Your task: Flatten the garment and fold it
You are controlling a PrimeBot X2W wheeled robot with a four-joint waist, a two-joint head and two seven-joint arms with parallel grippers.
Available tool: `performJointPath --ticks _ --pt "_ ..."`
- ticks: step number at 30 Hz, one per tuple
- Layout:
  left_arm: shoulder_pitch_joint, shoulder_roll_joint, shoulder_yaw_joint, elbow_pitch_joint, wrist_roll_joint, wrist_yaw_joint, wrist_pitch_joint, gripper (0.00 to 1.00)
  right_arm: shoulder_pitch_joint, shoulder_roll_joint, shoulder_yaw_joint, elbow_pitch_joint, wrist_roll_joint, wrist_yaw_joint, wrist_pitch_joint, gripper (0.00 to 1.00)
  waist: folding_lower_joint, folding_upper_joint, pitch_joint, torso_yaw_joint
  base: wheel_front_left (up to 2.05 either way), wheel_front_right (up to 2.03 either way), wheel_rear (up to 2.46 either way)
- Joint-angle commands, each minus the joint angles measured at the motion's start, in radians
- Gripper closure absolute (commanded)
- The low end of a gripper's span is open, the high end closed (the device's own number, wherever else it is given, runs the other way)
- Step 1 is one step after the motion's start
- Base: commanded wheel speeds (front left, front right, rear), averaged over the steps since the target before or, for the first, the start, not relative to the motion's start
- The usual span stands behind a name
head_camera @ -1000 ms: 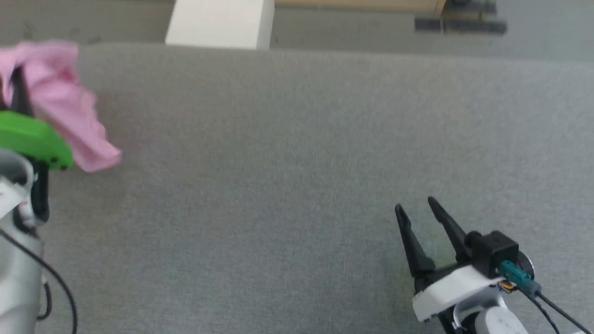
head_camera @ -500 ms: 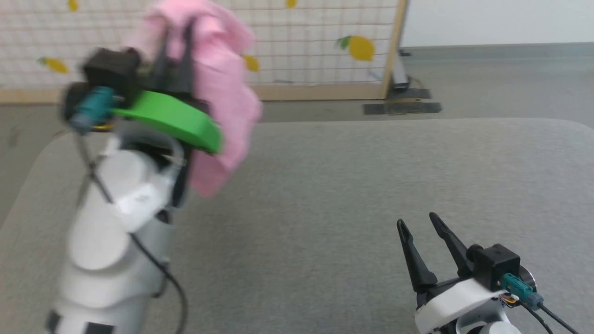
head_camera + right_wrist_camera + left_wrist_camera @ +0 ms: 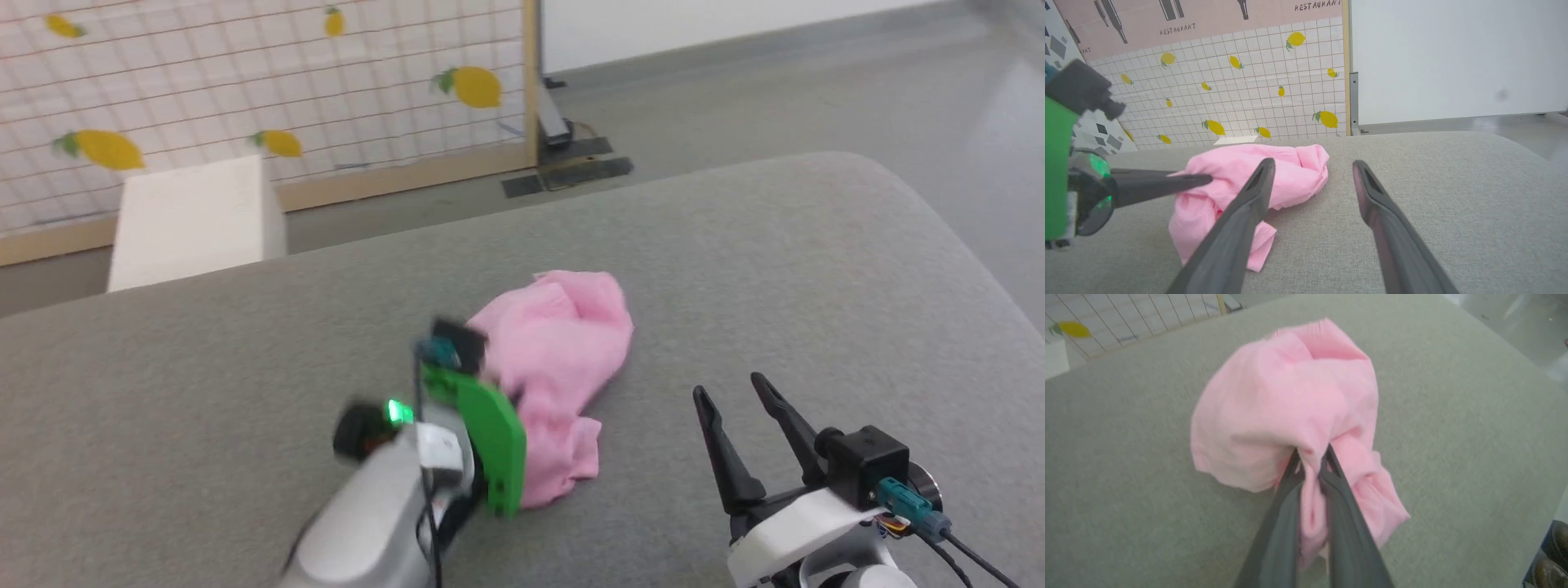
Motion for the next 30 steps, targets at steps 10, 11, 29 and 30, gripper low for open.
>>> performJointPath --ticks 10,11,29,30 --pt "0.132 -0.022 0.001 -0.003 -0.118 0.01 0.122 0.0 0.022 0.0 0.007 -0.007 -0.007 -0.002 0.014 0.0 0.0001 0.0 0.011 -0.012 0.0 0.0 0.0" --pt "0.14 -0.022 0.012 -0.028 -0.116 0.014 0.081 0.0 0.023 0.0 0.008 -0.008 -0.008 -0.002 0.014 0.0 0.0001 0.0 0.009 -0.002 0.0 0.0 0.0" --pt "0.34 0.053 0.273 -0.342 0.057 0.149 -0.521 0.0 -0.13 0.0 0.185 0.062 -0.139 -0.002 0.242 0.0 0.0001 0.0 0.073 0.232 0.0 0.0 0.0" --pt "0.351 0.045 0.293 -0.359 0.067 0.148 -0.521 0.0 -0.15 0.0 0.199 0.086 -0.152 -0.002 0.292 0.0 0.0001 0.0 0.079 0.242 0.0 0.0 0.0"
